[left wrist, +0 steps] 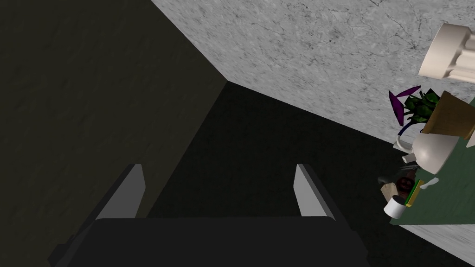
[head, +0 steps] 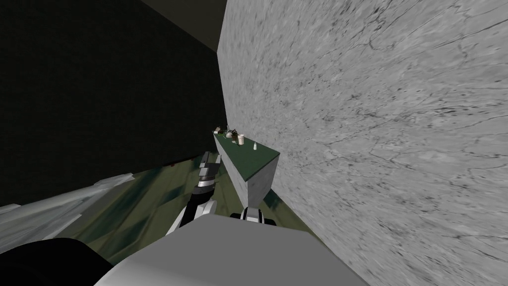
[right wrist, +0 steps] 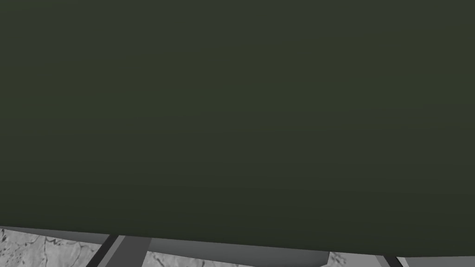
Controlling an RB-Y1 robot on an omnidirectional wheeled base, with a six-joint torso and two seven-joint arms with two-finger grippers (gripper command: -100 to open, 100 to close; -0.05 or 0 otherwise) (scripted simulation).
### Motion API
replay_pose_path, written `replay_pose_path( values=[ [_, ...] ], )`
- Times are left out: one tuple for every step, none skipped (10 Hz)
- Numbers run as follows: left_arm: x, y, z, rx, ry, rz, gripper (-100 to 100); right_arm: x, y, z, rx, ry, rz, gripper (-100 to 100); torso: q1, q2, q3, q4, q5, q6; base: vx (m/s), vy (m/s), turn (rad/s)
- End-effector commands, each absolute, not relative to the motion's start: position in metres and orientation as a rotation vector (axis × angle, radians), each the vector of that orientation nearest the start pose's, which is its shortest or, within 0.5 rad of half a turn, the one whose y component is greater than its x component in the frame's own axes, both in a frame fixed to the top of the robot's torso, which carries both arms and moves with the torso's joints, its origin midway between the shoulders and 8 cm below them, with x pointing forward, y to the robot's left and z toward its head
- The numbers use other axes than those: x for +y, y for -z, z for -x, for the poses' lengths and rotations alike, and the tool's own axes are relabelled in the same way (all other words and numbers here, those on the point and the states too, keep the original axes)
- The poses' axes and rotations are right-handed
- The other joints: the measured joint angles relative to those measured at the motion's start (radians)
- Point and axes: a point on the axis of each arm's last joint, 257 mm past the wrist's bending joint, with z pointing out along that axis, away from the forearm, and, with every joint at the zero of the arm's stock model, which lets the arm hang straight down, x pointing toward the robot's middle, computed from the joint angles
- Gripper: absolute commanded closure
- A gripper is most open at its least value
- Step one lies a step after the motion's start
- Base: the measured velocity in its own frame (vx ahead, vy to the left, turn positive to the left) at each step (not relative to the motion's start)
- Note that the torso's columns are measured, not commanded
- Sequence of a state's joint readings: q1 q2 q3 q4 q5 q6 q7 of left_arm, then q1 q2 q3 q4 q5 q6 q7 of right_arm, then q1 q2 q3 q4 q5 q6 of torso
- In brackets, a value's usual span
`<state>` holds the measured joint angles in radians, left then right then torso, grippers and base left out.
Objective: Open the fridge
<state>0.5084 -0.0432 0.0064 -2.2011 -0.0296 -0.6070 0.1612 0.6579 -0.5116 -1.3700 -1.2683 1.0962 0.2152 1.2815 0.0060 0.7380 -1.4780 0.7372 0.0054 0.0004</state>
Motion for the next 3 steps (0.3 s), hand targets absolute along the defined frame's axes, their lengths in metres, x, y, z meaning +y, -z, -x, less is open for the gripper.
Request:
replay_pose_path(
  values=[
    [0.2823, -0.0070, -0.3394, 0.535, 1.429, 0.709, 0, -0.8723, 0.0489, 0.2004, 2.056, 2.438, -0.231, 0, -0.001, -0.001, 0.000, 0.000, -0.001, -0.001, 0.000, 0.000, 0.000],
    [0.2823, -0.0070, -0.3394, 0.535, 1.429, 0.709, 0, -0.8721, 0.0501, 0.2009, 2.059, 2.437, -0.232, 0, -0.002, -0.002, 0.000, 0.000, -0.002, -0.001, 0.000, 0.000, 0.000],
    [0.2823, -0.0070, -0.3394, 0.535, 1.429, 0.709, 0, -0.8719, 0.0511, 0.2014, 2.061, 2.436, -0.234, 0, -0.002, -0.002, 0.000, 0.000, -0.002, -0.001, 0.000, 0.000, 0.000]
  ],
)
